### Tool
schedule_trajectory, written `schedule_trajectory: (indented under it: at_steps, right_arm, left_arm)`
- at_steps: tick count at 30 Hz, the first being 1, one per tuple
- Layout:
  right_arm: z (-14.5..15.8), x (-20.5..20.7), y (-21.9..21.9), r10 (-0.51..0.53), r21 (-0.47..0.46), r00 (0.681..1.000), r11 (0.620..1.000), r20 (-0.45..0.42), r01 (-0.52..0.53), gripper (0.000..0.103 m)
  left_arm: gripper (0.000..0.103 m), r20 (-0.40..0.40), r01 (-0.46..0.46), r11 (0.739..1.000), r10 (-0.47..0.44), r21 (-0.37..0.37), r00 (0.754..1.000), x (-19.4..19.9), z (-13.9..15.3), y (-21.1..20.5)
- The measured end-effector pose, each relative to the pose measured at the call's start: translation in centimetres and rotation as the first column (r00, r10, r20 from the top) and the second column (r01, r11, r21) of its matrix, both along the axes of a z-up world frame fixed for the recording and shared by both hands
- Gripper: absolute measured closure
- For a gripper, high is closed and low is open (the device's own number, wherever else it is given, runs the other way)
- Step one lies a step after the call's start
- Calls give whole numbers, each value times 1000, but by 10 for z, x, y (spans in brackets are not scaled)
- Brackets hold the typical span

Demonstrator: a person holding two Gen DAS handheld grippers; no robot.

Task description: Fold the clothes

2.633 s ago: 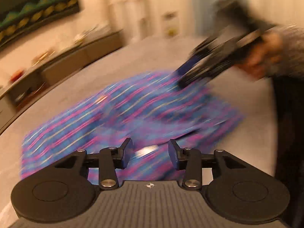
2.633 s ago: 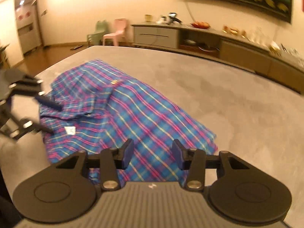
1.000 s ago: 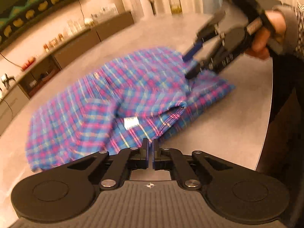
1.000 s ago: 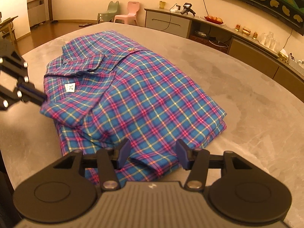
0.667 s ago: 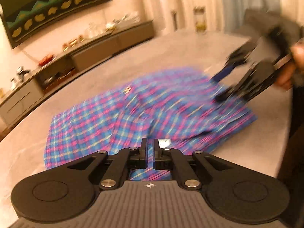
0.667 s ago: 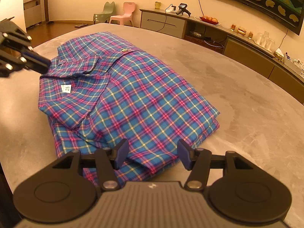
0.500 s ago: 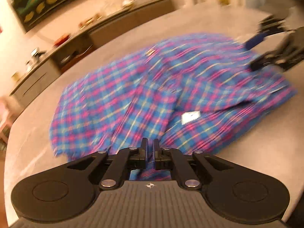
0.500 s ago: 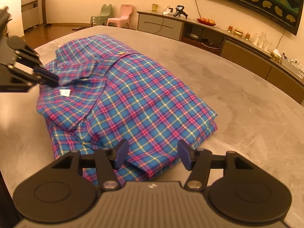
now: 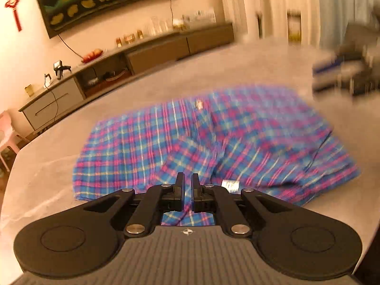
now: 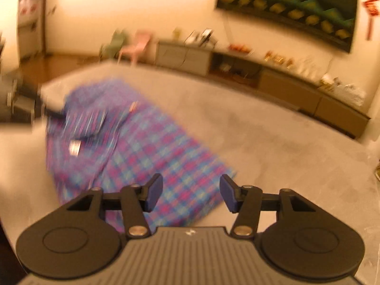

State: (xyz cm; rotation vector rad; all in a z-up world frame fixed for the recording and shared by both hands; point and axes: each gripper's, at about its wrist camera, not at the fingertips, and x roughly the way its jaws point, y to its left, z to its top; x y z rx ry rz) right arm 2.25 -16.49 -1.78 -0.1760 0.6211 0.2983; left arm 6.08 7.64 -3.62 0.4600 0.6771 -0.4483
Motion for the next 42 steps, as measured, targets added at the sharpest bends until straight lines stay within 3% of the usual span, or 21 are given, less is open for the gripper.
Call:
schedule_trajectory:
  at_steps: [4, 7, 11, 14, 18, 21, 24, 25, 27, 30, 31, 34, 37, 40, 42]
  right_arm:
    - [-36, 21, 17, 59, 1, 995, 998, -87, -59, 67]
    - [-53, 17, 26, 91, -77, 987, 992, -130, -101, 66]
    - [-42, -11, 28, 203, -74, 955, 972, -217, -223, 66]
    - [-25, -20, 23, 237, -50, 952, 967, -195, -251, 68]
    - [1, -3, 2, 173, 14, 982, 985, -70, -172, 66]
    - [-16, 18, 4, 120, -75, 989, 989, -81, -126, 66]
    - [-36, 17, 10, 103, -132, 987, 984, -126, -120, 68]
    - [-37, 12, 14, 107, -137, 981, 982, -163, -130, 69]
    - [-29, -17, 35, 241, -86, 938, 959, -248, -270, 70]
    - [-18, -65, 64, 457, -2, 850, 880, -262, -474, 71]
    - [-11, -72, 68, 487, 9, 839, 866, -242, -500, 71]
    - [18, -47, 55, 420, 11, 899, 907, -125, -422, 56]
    - [26, 18, 46, 303, 20, 952, 953, -43, -303, 55]
    - [26, 87, 60, 284, -19, 959, 959, -3, -284, 56]
    - [13, 127, 86, 289, -84, 957, 954, -14, -289, 58]
  left_arm:
    - [99, -53, -73, 996, 75, 44, 996, 16, -21, 8]
    - [99, -76, -125, 992, 125, 9, 989, 22, -20, 24]
    - [99, -50, -153, 985, 157, 75, 986, 18, -17, 24]
    - [99, -50, -103, 992, 107, 79, 993, 5, -4, 19]
    - [92, -82, -21, 995, 30, 102, 996, 0, 0, 26]
    - [92, -91, -22, 994, 32, 109, 995, 11, -9, 35]
    - [92, -28, -63, 992, 66, 110, 997, 41, -16, 41]
    - [91, 14, -118, 982, 117, 148, 993, 58, -19, 38]
    - [91, 134, -279, 929, 252, 242, 958, 96, -22, 29]
    - [91, 131, -325, 941, 312, 93, 941, 111, 12, 38]
    - [86, 109, -312, 950, 307, 26, 945, 107, 27, 44]
    - [75, 110, -227, 972, 233, -66, 966, 65, 62, 53]
    - [75, 39, -4, 997, 7, -72, 999, -1, 58, 41]
    - [75, -14, 202, 979, -202, -5, 979, -54, 34, 11]
    - [75, -70, 284, 957, -280, 51, 957, -71, 9, 3]
